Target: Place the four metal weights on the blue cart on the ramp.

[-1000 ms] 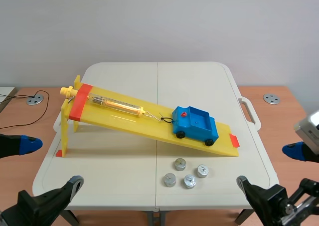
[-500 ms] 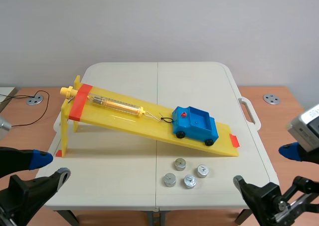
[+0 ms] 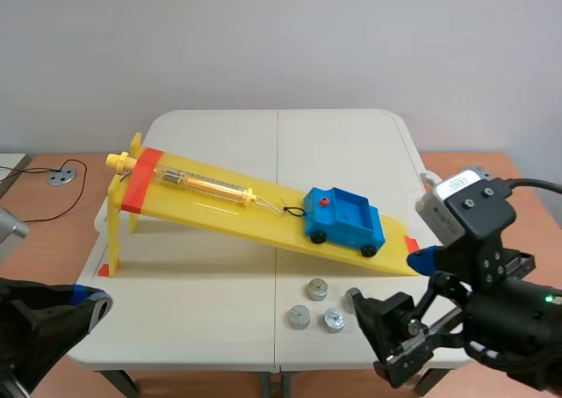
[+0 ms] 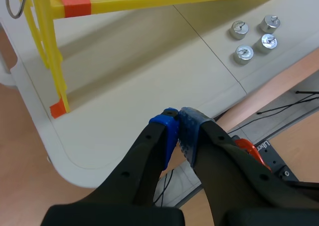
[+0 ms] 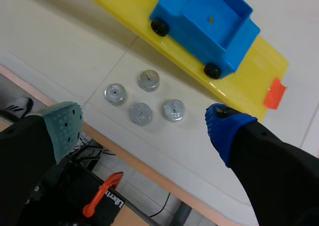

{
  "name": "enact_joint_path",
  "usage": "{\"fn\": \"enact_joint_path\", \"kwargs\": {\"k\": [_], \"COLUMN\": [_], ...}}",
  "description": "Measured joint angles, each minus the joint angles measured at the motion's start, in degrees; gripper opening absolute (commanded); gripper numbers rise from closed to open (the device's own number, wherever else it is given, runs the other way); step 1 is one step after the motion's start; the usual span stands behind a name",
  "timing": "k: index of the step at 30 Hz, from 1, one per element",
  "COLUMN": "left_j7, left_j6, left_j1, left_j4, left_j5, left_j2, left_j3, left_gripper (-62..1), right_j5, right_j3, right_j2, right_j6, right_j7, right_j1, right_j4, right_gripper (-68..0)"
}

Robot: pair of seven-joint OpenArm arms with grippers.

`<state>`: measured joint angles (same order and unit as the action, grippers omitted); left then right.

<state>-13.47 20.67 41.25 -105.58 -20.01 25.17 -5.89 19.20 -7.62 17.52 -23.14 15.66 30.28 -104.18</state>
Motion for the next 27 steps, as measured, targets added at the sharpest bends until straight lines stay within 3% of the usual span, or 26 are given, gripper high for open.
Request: {"fn": "enact_joint_path", "kwargs": {"k": [8,10,19,27], "left_j7": [-2.51,-2.60,-2.62,-2.62], "left_j6": [0.00,0.00,0.00,0.00], "left_j1": [-1.79,-2.51,-3.19,-3.19], "left_j4": [0.02,0.02,0.02,0.02], "left_j5": [0.00,0.00,0.00,0.00], "left_j2": [-1.25,-1.22,-1.22,-1.22], "left_j3": [0.00,0.00,0.00,0.00], "left_gripper": [-57.5,-57.5,-57.5,-57.5], "right_j5": [-1.51,-2.14,-10.54,-17.29], "right_j3": [-4.15,-5.16,-8.92,-13.44], "right_j2": [-3.45,-4.24,-8.44,-9.60], "right_j6": [-0.20,-0.20,0.04,2.64], "right_j7": [1.22,1.22,1.18,0.90], "right_j1": [-4.57,-5.75,-10.62,-13.44], "right_j4": [7.23,8.83,14.16,16.72], "right_gripper": [-25.9,-30.7,-33.3,-33.3]}}
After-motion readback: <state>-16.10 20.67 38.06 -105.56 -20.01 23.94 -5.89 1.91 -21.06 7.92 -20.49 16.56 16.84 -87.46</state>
